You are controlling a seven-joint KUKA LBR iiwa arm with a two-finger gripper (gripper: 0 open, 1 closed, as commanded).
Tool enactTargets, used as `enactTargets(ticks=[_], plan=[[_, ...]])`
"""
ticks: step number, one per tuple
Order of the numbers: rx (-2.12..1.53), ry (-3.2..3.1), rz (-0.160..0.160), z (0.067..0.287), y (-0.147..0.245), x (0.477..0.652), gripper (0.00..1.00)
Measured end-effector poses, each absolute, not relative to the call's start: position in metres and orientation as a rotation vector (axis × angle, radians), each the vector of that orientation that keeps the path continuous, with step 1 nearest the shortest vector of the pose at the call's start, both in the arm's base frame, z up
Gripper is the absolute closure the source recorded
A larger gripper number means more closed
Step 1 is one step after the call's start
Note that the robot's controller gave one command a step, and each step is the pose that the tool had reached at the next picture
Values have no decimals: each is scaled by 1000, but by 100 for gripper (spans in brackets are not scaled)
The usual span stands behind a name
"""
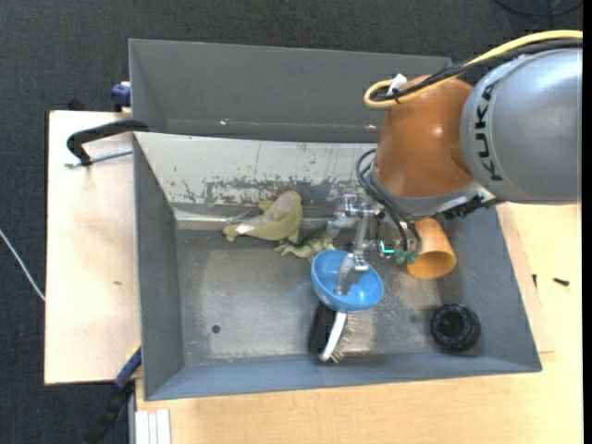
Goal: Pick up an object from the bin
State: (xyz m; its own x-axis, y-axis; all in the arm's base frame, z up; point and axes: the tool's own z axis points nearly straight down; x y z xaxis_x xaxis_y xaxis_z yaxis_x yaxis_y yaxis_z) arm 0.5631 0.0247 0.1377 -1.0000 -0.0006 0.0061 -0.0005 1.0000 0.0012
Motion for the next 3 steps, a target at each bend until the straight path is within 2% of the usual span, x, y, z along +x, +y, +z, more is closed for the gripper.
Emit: enactTargets(ticks=[1, 2, 3], plan=[[7, -3170, -5, 115, 20, 560, 0], [-233, -3172, -9, 101, 15, 560, 0], [-683, -3101, -16, 78, 28, 547, 0]])
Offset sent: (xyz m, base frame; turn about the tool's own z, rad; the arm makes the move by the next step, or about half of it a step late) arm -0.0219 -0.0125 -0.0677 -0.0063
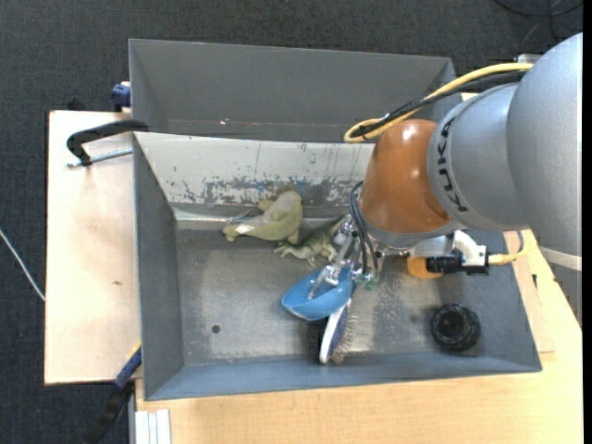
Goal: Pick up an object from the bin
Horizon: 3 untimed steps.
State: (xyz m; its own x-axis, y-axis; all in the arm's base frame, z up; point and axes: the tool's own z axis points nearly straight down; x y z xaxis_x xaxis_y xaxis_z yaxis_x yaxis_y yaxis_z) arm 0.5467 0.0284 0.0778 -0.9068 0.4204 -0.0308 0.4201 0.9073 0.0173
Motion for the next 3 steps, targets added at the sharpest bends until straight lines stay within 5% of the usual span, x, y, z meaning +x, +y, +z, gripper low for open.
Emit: enactTargets(ticks=[2, 3], plan=[[1030, 2966, 0, 73, 47, 567, 0], [1025, 2959, 5, 76, 47, 570, 100]])
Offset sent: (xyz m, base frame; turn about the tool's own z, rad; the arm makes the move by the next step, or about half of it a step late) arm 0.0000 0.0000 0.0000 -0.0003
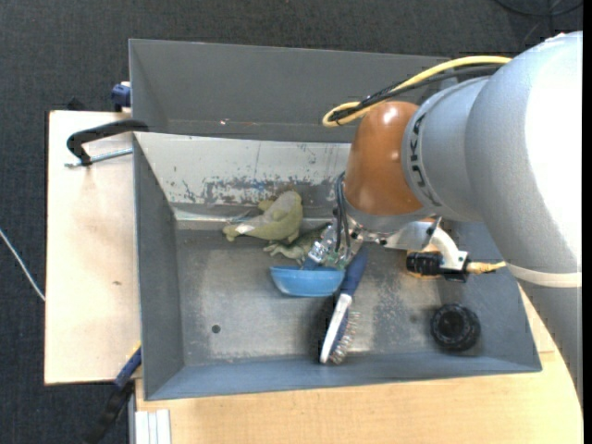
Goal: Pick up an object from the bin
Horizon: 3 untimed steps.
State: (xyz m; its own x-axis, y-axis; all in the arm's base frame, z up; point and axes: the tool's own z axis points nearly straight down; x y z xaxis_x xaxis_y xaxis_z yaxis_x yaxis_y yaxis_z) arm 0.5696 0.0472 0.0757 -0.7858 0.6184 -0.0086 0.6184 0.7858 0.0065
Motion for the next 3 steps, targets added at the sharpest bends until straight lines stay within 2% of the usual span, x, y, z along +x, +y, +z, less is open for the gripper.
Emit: enactTargets(ticks=[2, 3], plan=[[1019, 2964, 6, 169, 49, 573, 100], [1017, 2968, 4, 175, 49, 574, 100]])
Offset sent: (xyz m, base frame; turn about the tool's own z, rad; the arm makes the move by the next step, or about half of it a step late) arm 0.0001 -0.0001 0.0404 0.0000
